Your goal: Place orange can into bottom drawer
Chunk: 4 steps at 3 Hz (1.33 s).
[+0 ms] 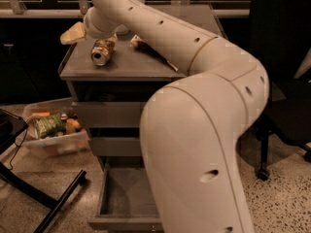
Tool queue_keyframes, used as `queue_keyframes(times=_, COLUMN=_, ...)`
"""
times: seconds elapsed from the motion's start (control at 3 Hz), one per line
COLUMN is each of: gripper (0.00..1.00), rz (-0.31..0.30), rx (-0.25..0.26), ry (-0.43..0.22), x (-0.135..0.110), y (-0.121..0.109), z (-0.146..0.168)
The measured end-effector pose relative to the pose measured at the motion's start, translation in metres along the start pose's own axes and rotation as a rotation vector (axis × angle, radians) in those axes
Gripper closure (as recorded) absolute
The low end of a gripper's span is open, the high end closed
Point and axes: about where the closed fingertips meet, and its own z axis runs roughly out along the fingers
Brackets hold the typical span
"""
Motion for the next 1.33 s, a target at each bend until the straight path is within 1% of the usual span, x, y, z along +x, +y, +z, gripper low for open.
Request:
queue_keyframes(times=0.33, gripper=0.00, rz=-0.004, rx=0.042, ry=0.049, x=0.000, y=0.003, z=0.012)
queue_keyframes(times=0.67, gripper=0.00, rz=0.006, rx=0.103, ry=0.097, x=0.006, y=-0.002, z=0.020)
queue_keyframes(times=1.0, gripper=0.19, rz=0.022, rx=0.171, ry=0.155, x=0.016, y=-0.011, z=0.024)
queue_keyframes(times=1.33, gripper=0.41, rz=0.027, rx=0.227, ry=0.203, x=0.023, y=-0.019, z=0.022)
